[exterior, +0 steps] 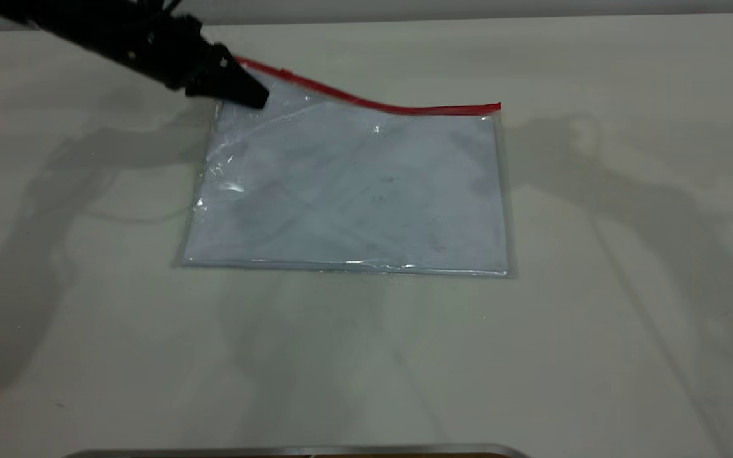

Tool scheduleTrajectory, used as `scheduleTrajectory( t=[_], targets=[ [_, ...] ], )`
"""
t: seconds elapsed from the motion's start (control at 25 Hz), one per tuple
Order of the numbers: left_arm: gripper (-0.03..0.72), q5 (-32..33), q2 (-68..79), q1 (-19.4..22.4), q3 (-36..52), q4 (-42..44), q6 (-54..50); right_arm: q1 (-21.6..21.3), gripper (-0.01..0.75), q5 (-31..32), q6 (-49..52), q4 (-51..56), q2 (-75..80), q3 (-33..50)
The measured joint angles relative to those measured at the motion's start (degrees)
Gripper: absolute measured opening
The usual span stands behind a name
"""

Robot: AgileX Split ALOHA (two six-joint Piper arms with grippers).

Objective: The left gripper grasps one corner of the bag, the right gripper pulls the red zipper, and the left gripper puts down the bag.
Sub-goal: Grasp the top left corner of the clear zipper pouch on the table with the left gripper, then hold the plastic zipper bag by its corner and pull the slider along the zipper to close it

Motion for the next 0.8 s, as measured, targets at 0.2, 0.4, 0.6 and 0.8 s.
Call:
scheduleTrajectory(
  t=[0.2,0.4,0.6,0.8],
  targets=[
    [0.053,6.55,-4.23,-0.07,0.00,1.95,11.03,2.86,0.350,3.00,-0.09,-2.69,5.06,-7.06],
    [0.053,10.33,-7.64,-0.07,0.00,4.57,14.63,5.66,0.345,4.13,-0.12,-3.83,11.36,-13.98],
    [0.053,13.28,-10.16,-0.99,0.00,7.68,14.95,6.80,0.345,7.26,0.48,-4.08,15.56,-19.15],
    [0.053,13.18,-10.25,-3.88,0.00,11.30,15.00,6.86,0.360,11.14,1.10,-4.49,18.03,-20.85]
  ],
)
